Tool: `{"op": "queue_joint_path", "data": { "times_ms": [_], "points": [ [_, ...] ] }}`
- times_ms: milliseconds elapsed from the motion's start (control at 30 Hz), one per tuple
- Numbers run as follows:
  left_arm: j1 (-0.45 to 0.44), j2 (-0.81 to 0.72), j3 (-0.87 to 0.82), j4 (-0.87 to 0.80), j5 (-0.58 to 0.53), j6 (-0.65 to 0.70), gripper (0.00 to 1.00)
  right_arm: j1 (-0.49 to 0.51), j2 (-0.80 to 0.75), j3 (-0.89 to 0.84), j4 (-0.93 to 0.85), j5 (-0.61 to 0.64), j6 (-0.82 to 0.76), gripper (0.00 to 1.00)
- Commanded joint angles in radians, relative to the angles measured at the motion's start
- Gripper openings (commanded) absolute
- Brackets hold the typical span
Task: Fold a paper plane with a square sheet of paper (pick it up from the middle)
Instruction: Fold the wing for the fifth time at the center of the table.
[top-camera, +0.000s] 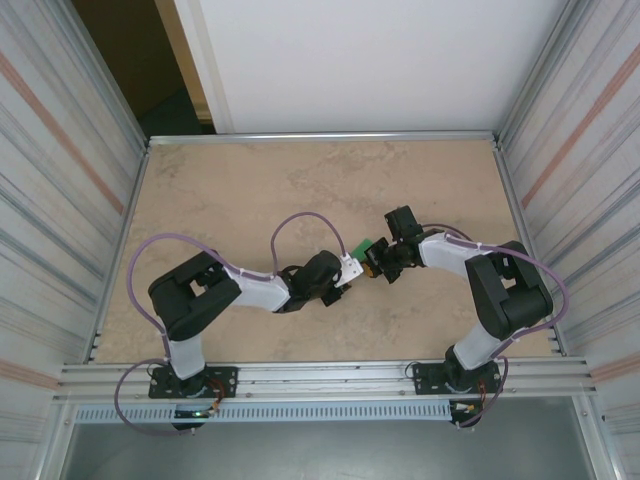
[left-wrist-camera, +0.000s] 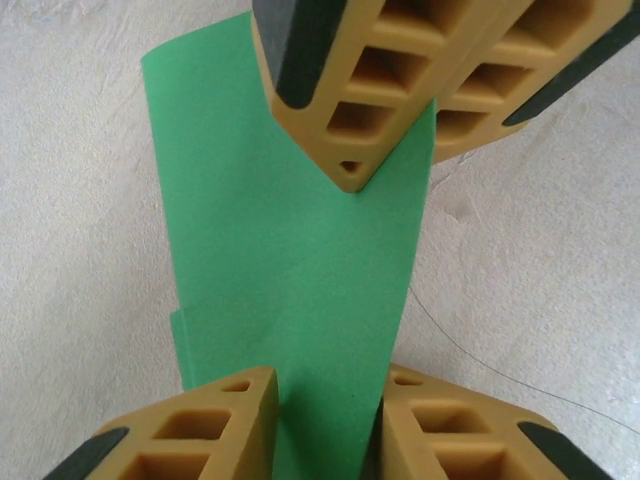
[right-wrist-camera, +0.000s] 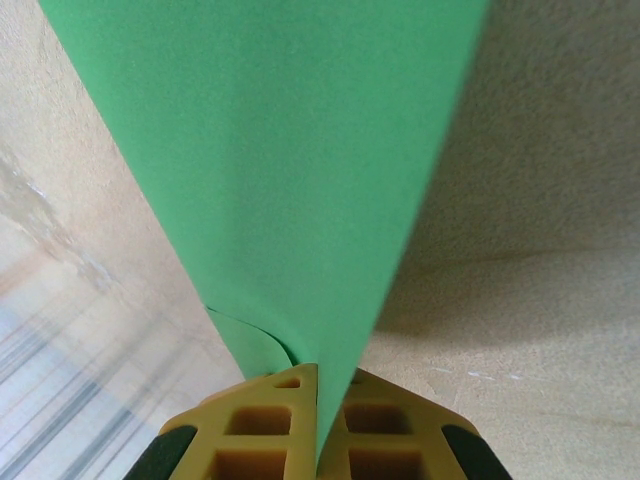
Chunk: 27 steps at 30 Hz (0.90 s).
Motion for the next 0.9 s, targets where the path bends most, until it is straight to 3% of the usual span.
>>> {"op": "queue_joint_path", "data": {
  "times_ms": [0,133,533,600,700,867],
  "points": [
    [-0.01,-0.037,0.013,-0.053,0.05,0.011,0.3,0.007,0.014,0.017,-0.017,-0.008,-0.001,0.0],
    [-0.01,-0.056,0.012,-0.051,0.05,0.012,0.31,0.008,0.017,0.016,-0.017,-0.008,-0.003,0.0],
    [-0.009,0.006,0.01,-0.044,0.031,0.001,0.14,0.012,0.015,0.017,-0.017,-0.011,-0.006,0.04],
    [-0.007,0.011,0.009,-0.045,0.038,-0.003,0.12,0.012,0.011,0.019,-0.018,-0.01,-0.009,0.14],
    [0.012,0.013,0.003,-0.047,0.072,-0.033,0.1,0.006,-0.004,0.033,-0.032,-0.009,-0.032,0.4],
    [0.073,-0.002,0.014,-0.106,0.229,-0.102,0.06,-0.037,-0.074,0.055,-0.09,0.026,-0.094,0.6]
  ]
}}
